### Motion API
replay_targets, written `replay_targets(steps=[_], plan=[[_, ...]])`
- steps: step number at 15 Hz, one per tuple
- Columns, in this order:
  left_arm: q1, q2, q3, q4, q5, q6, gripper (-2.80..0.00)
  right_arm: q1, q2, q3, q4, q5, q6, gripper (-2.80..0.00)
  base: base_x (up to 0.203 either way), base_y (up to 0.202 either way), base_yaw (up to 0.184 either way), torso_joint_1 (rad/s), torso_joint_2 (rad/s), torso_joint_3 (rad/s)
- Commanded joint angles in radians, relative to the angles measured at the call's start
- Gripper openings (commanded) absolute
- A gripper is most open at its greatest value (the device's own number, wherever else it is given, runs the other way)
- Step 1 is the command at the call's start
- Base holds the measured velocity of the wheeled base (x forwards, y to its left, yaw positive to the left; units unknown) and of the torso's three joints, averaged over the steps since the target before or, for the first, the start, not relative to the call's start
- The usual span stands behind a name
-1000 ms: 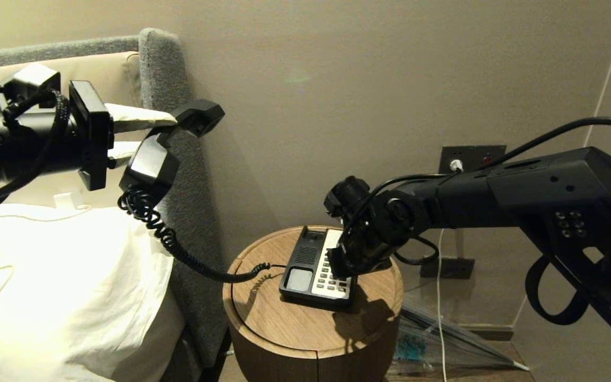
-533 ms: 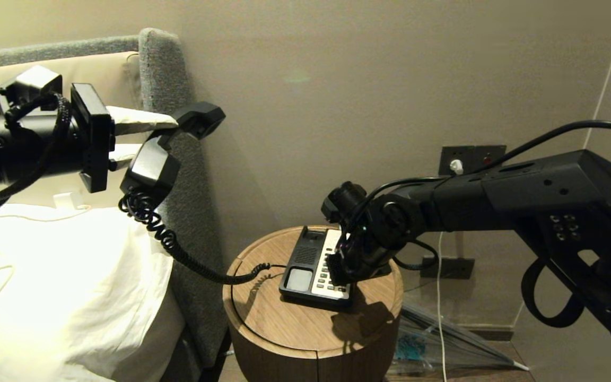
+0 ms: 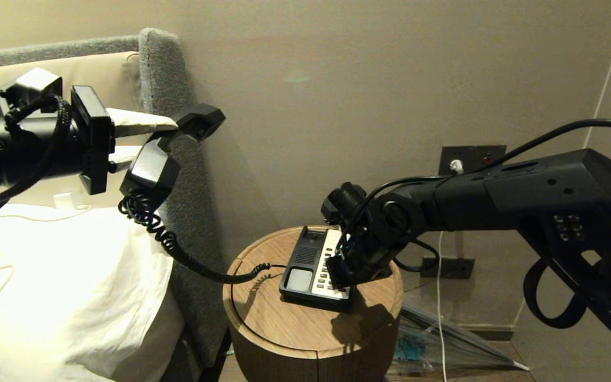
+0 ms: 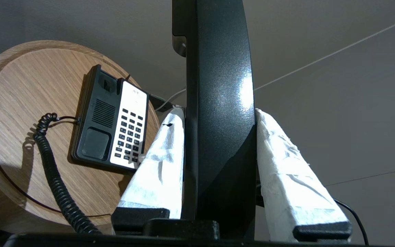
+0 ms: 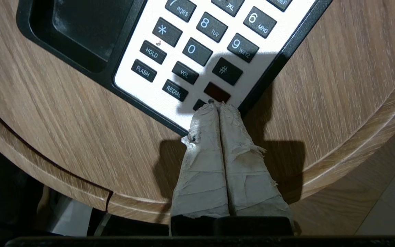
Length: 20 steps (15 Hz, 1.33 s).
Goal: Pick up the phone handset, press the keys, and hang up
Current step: Dial the number
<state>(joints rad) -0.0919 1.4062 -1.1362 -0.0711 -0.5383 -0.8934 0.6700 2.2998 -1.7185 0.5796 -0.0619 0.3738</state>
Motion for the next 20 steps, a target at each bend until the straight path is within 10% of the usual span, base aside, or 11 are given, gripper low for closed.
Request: replay_targets(steps=[1, 20], plan=[[0.000, -0.004, -0.001, -0.001, -0.003, -0.006, -2.80, 0.000, 0.009, -0.010, 0.002, -0.001, 0.002, -2.80, 0.000, 0.000, 0.000, 0.000, 0.00, 0.000], [0.000, -0.006, 0.021, -0.001, -0.005, -0.006, -2.80, 0.000, 0.043, -0.005, 0.002, -0.007, 0.000, -2.80, 0.000, 0.000, 0.000, 0.000, 0.00, 0.000]])
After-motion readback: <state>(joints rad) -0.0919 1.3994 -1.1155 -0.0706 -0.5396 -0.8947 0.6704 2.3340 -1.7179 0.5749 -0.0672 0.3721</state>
